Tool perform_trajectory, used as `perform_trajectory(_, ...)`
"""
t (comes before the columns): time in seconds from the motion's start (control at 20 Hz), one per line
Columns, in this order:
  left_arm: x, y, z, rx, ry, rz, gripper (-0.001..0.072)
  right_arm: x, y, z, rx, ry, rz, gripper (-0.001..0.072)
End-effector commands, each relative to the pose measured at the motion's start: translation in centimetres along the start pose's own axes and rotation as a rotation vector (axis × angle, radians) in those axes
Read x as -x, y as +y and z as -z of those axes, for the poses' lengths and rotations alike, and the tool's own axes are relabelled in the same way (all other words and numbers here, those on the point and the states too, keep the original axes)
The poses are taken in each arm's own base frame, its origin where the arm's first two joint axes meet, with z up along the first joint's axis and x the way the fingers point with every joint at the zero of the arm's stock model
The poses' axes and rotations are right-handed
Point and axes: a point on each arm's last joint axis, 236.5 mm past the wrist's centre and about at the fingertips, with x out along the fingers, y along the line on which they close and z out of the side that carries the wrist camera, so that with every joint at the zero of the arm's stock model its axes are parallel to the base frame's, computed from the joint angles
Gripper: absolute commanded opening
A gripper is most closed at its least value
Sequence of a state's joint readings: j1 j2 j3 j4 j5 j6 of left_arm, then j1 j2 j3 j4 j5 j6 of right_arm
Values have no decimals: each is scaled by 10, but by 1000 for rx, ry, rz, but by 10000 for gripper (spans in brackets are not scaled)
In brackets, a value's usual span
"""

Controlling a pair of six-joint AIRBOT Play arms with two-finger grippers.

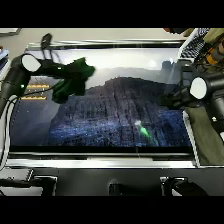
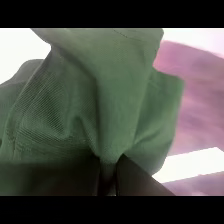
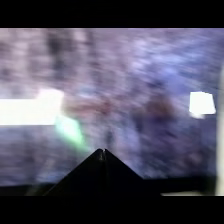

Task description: Fold the clothes and pants, and hang the long-sleeved shirts on hangers.

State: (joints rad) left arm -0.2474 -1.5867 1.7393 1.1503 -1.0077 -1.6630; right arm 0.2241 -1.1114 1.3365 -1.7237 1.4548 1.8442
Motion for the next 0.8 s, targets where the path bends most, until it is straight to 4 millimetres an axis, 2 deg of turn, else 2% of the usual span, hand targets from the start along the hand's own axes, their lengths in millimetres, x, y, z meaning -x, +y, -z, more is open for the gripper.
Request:
perform_trajectory(0.0,-5,-124,54,-78,121,241,17,26,-60,22,-29,40,229,38)
perform_trajectory(0.1,-39,-164,109,-127,238,278,17,47,-89,34,-53,47,339,39)
perform_trajectory(0.2,-80,-192,180,-180,383,291,17,66,-110,46,-79,48,414,40)
perform_trajectory(0.35,-132,-210,294,-198,607,269,17,85,-120,55,-105,21,433,41)
perform_trajectory(0.4,-141,-212,318,-177,656,263,17,88,-121,56,-108,11,428,41)
perform_trajectory(0.45,-146,-213,333,-137,693,262,17,89,-121,56,-110,5,427,42)
perform_trajectory(0.5,-146,-217,336,-108,706,278,19,89,-121,55,-109,0,424,74)
perform_trajectory(0.55,-146,-217,328,-86,696,288,42,86,-116,51,-110,-13,403,120)
perform_trajectory(0.6,-143,-214,313,-81,678,292,153,83,-108,45,-110,-35,365,195)
perform_trajectory(0.65,-136,-207,292,-91,652,302,319,77,-94,37,-109,-62,304,231)
perform_trajectory(0.7,-127,-197,267,-100,620,307,424,72,-77,27,-127,-96,227,231)
perform_trajectory(0.75,-115,-185,241,-111,589,307,460,68,-55,10,-184,-159,128,233)
